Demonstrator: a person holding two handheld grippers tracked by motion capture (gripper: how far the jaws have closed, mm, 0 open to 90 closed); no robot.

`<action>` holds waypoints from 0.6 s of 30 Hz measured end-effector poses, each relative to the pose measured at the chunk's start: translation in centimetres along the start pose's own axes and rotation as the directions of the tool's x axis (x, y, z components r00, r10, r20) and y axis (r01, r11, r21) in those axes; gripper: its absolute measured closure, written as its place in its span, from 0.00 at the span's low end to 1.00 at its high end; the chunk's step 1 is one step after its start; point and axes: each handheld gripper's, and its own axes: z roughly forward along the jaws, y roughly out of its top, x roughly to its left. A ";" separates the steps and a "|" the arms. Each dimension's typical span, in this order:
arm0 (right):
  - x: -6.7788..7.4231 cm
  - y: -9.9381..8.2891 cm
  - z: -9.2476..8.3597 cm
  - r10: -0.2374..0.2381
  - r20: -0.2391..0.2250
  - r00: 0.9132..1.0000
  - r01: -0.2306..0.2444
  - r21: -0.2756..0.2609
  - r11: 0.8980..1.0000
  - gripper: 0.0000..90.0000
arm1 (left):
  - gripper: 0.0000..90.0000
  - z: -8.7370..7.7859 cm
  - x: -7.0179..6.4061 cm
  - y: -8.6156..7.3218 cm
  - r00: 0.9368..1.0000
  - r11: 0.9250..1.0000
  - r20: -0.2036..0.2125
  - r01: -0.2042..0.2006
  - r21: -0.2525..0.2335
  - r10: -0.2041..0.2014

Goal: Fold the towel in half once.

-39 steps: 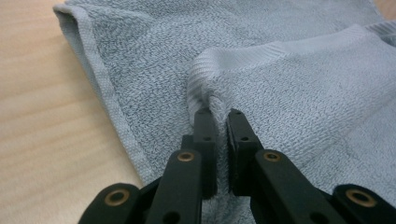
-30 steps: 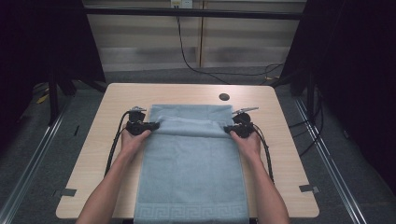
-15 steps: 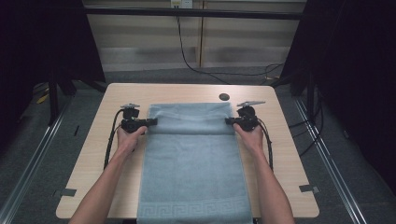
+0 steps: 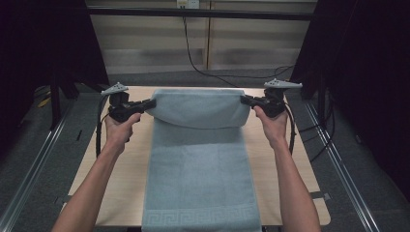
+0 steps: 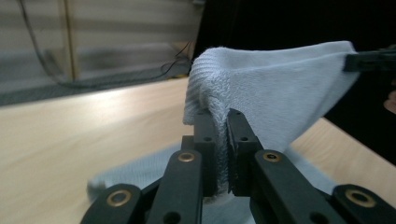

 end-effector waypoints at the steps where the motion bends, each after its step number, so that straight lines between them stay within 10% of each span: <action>1: 0.3 0.9 -0.9 -0.006 -0.010 1.000 0.006 -0.021 1.000 0.96 | 0.94 -0.4 -0.4 0.4 1.000 1.000 0.012 -0.012 -0.010 0.012; 18: 5.1 4.0 -9.0 -0.111 -0.056 0.992 0.103 -0.129 0.986 0.96 | 0.94 -8.1 -6.5 2.3 0.988 0.988 0.097 -0.108 -0.112 0.119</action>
